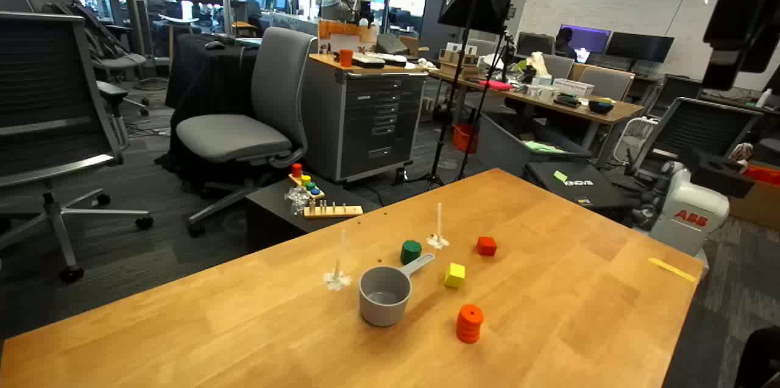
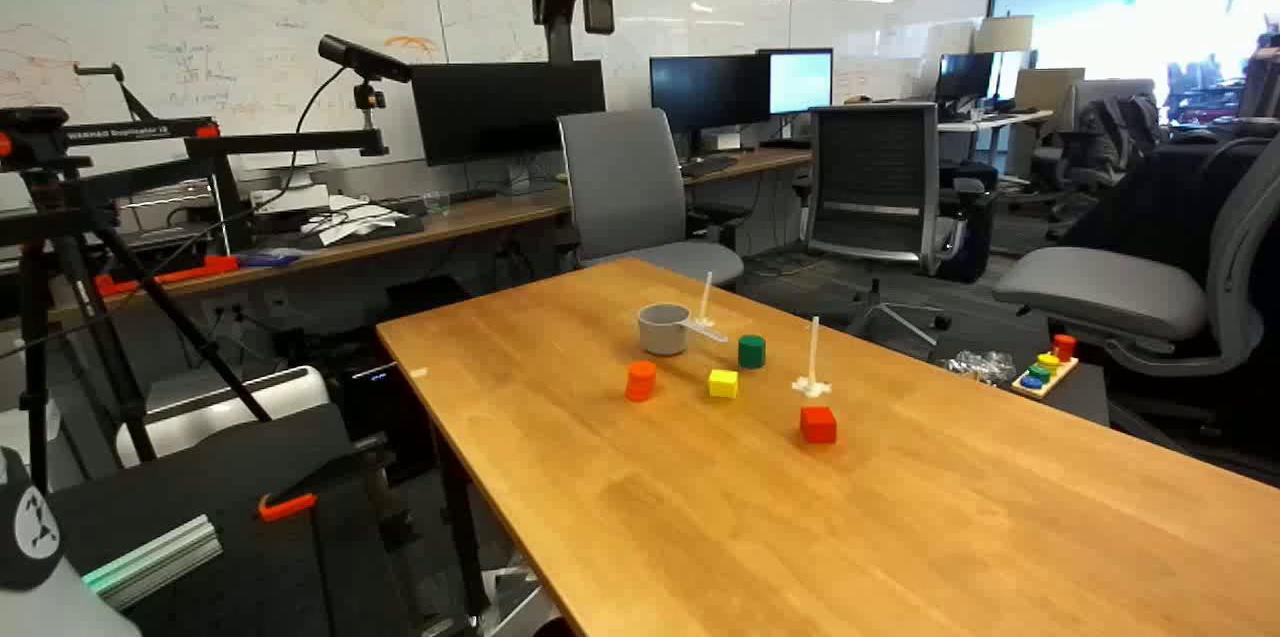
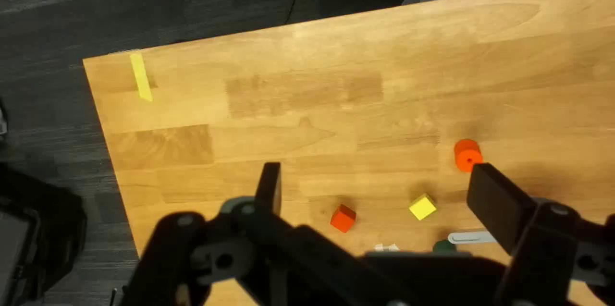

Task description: Put the orange block on the yellow block then put both blocks in the gray pot, then put the green block in the gray pot

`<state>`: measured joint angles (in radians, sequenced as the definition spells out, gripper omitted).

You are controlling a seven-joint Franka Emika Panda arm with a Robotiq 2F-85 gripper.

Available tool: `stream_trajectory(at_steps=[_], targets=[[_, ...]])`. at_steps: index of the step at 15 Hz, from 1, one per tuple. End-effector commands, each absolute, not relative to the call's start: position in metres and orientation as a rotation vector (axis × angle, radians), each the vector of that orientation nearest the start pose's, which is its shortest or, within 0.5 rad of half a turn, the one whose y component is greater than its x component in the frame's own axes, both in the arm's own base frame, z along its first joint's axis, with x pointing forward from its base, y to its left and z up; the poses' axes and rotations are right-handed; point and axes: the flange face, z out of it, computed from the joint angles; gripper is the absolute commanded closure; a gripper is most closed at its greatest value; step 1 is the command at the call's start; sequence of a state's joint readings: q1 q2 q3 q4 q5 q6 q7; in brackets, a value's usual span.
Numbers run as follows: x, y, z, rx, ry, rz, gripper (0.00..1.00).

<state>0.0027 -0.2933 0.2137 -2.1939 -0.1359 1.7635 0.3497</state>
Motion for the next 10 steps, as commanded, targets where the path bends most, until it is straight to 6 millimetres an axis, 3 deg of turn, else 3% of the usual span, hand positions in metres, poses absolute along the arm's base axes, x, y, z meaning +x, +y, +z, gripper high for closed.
stream_trajectory(at_steps=[1, 6, 10], targets=[[0.443, 0.091, 0.495, -3.358, 0.186, 0.143, 0.0], [0.438, 0.09, 0.477, -3.372, 0.161, 0.167, 0.0], [0.497, 0.049, 0.449, -3.352, 0.357, 0.163, 0.0]])
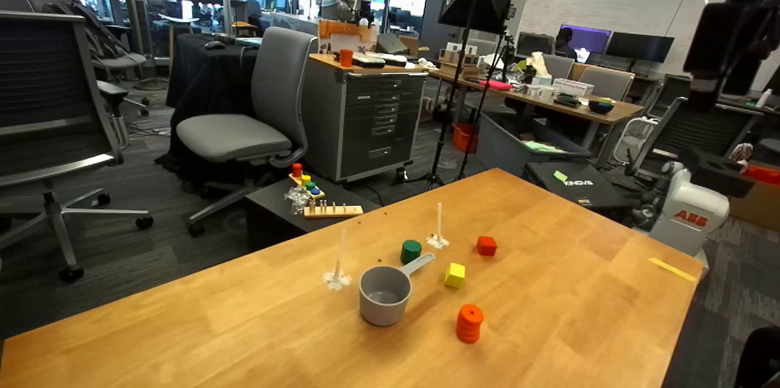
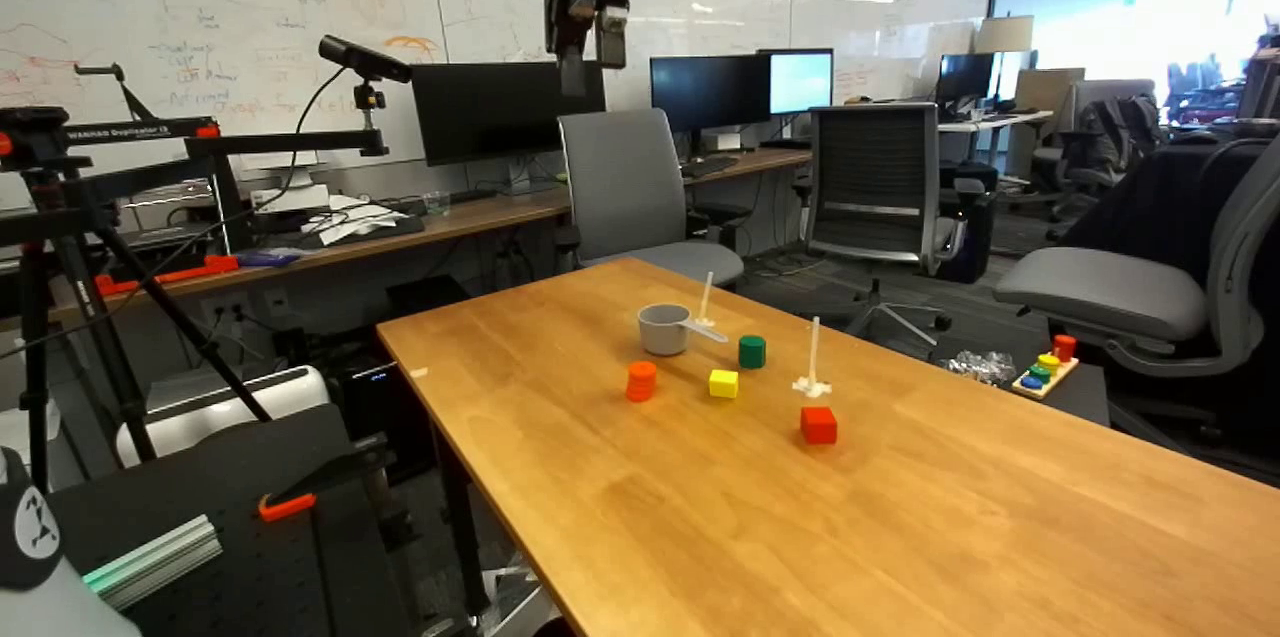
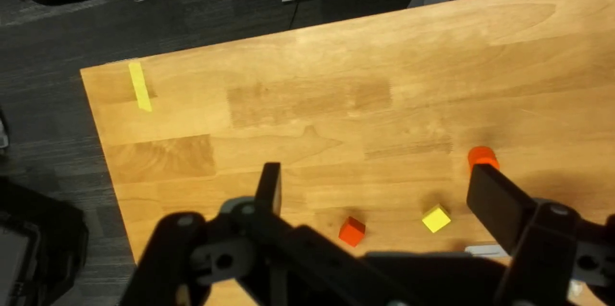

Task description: Put the orange block on the yellow block then put both blocks in the gray pot, then put the green block in the gray pot

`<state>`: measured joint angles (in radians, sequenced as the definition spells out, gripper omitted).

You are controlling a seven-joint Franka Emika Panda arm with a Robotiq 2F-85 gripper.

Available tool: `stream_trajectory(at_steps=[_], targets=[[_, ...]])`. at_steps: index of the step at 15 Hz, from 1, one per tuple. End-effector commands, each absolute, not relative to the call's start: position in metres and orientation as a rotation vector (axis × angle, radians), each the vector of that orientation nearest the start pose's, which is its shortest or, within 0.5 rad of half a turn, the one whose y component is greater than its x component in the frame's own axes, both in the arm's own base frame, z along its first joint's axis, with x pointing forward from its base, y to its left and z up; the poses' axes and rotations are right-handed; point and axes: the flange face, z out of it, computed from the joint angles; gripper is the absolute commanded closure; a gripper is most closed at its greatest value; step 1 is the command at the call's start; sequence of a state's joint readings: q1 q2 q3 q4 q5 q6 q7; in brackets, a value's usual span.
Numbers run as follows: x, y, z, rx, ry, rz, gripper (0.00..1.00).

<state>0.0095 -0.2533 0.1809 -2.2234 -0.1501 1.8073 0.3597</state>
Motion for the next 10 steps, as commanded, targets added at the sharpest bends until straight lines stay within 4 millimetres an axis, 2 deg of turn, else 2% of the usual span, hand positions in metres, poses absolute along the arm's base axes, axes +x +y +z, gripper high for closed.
stream_trajectory(at_steps=[1, 2, 5, 8, 9, 10], targets=[[0.514, 0.038, 0.442, -3.336, 0.415, 0.168, 0.0], [0.534, 0.027, 0.434, -3.337, 0.484, 0.13, 0.0], [0.585, 0.002, 0.406, -3.28, 0.687, 0.157, 0.0], [0.628, -0.004, 0.362, -3.214, 0.907, 0.236, 0.0], [0.592, -0.009, 0.381, -3.246, 0.776, 0.203, 0.0], [0.601, -0.011, 0.367, -3.244, 0.792, 0.227, 0.0]])
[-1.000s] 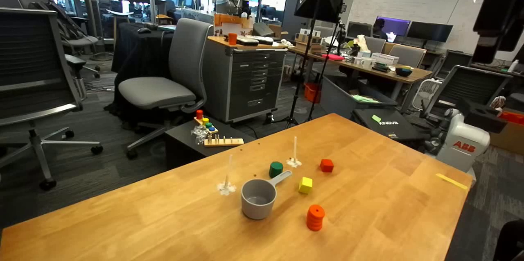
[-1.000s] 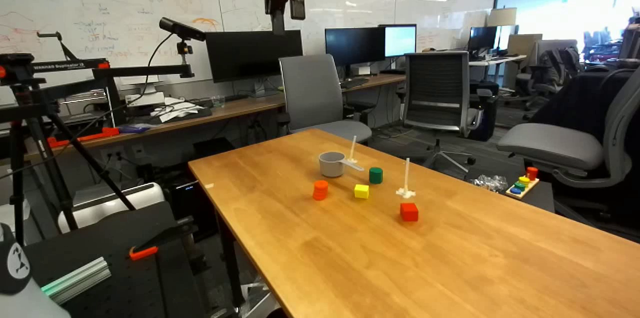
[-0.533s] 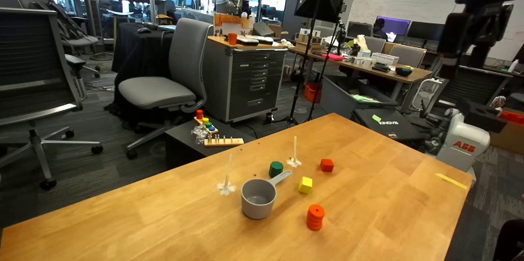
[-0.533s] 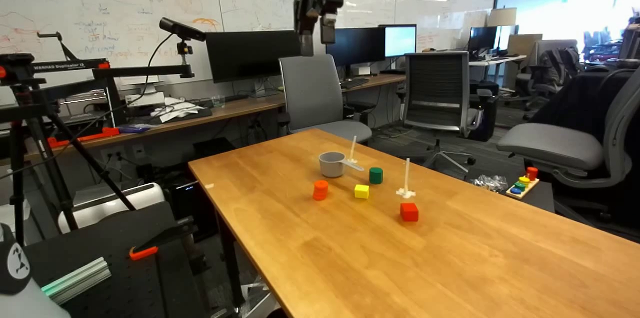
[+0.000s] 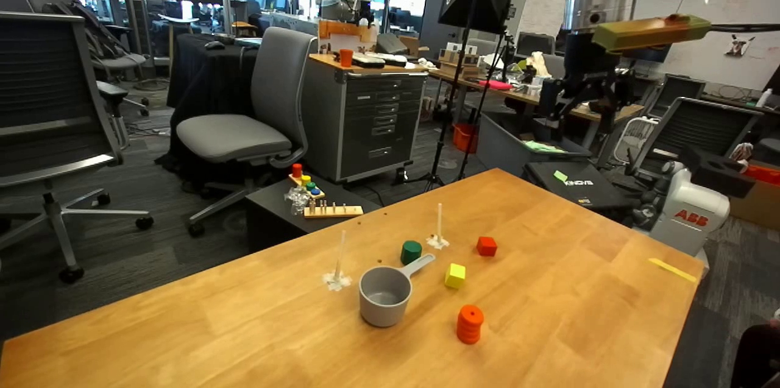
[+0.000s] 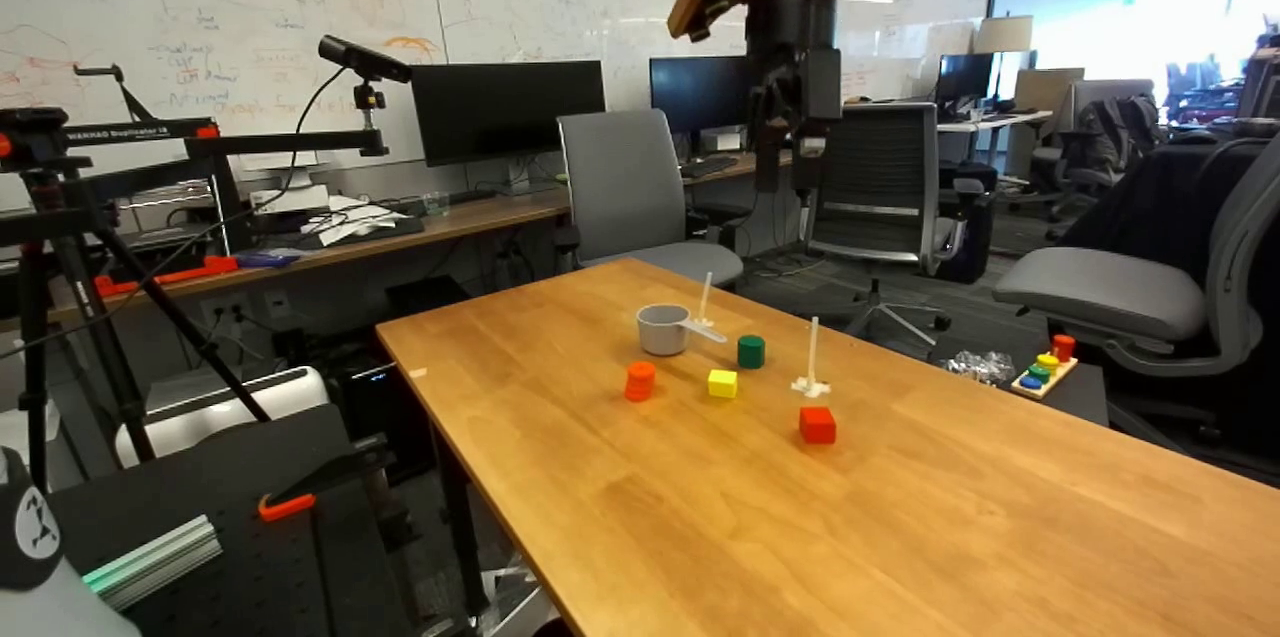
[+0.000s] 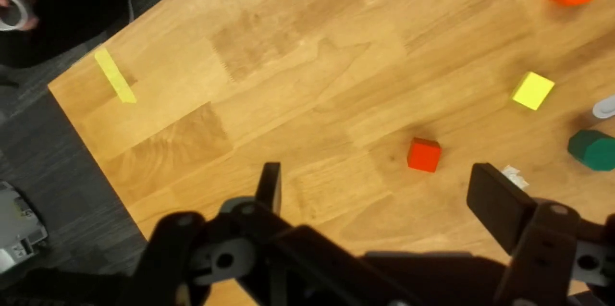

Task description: Put the orange block on the yellow block then put both blocks in the gray pot, then put the green block in the gray pot

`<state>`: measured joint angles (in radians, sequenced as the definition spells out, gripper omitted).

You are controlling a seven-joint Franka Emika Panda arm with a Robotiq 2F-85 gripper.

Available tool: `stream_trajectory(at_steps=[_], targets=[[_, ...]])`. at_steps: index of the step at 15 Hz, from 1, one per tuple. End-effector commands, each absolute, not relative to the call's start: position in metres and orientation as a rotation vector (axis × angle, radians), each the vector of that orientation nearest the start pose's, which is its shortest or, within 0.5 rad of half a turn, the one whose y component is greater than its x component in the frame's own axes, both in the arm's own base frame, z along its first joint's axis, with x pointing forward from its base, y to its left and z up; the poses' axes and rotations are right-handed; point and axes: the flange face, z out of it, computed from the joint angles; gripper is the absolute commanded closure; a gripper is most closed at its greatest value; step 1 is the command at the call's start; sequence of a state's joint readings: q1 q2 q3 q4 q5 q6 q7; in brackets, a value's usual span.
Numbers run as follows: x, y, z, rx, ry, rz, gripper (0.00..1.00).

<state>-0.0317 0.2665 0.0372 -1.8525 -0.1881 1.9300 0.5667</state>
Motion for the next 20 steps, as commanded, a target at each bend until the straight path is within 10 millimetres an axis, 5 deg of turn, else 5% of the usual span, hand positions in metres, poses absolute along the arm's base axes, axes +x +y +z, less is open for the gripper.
stream_trajectory(at_steps=[1, 5, 13, 20], targets=[[0.601, -0.011, 0.359, -3.246, 0.791, 0.245, 0.0], [0.603, -0.011, 0.369, -3.172, 0.83, 0.178, 0.0], [0.647, -0.033, 0.253, -2.739, 1.279, 0.059, 0.0], [0.655, -0.044, 0.163, -2.78, 1.428, 0.136, 0.0]])
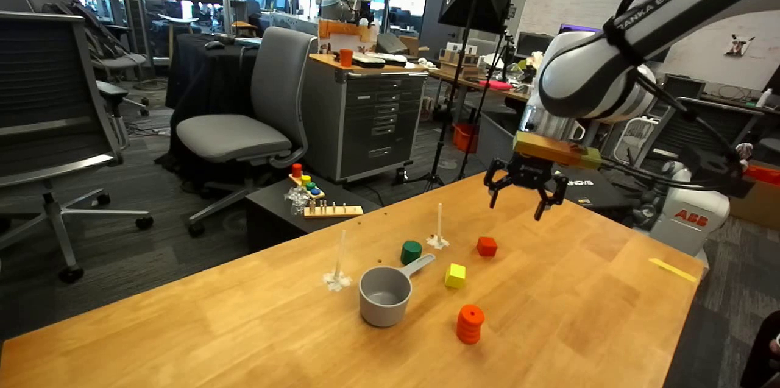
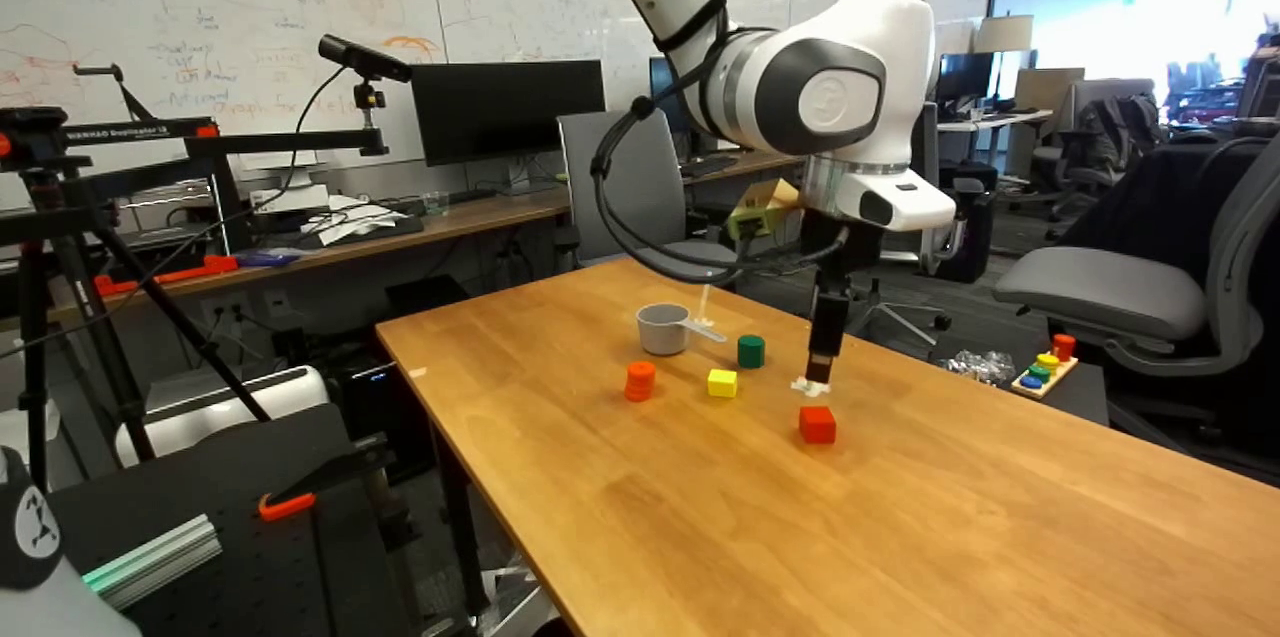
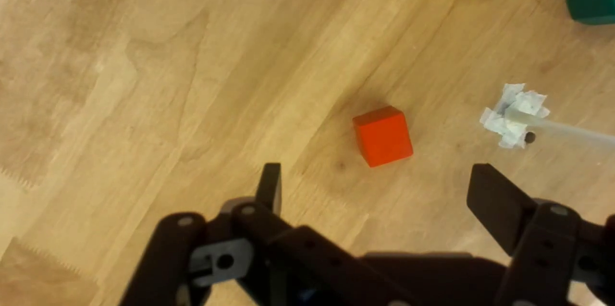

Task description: Put the orange block on the yellow block then put both blocks in the gray pot, then put the green block in the gray pot

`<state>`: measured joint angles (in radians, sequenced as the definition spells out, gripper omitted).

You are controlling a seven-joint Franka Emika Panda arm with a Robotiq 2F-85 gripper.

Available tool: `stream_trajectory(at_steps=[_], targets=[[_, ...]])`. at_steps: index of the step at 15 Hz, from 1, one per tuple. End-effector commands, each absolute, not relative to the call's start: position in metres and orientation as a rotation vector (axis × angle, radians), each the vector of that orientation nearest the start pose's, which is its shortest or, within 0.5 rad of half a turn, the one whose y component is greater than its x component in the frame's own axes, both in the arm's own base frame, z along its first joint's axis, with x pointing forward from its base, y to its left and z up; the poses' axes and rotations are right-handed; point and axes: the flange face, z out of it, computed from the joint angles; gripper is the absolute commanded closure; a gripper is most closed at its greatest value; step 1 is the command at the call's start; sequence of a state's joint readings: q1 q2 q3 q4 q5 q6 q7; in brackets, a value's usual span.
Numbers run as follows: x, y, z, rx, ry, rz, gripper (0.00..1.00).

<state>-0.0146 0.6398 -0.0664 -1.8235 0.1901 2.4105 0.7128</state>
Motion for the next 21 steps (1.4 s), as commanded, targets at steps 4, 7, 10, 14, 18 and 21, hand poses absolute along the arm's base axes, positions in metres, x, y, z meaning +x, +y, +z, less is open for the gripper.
stream_trajectory(at_steps=[4, 7, 10, 14, 18, 21], targets=[[0.658, -0.043, 0.145, -2.837, 1.45, 0.218, 0.0], [0.666, -0.044, 0.146, -2.932, 1.423, 0.247, 0.0], [0.681, -0.04, 0.153, -2.985, 1.383, 0.24, 0.0], [0.696, -0.02, 0.148, -2.995, 1.332, 0.217, 0.0], [0.701, -0.007, 0.131, -3.006, 1.312, 0.234, 0.0], [0.701, -0.006, 0.118, -3.008, 1.315, 0.257, 0.0]])
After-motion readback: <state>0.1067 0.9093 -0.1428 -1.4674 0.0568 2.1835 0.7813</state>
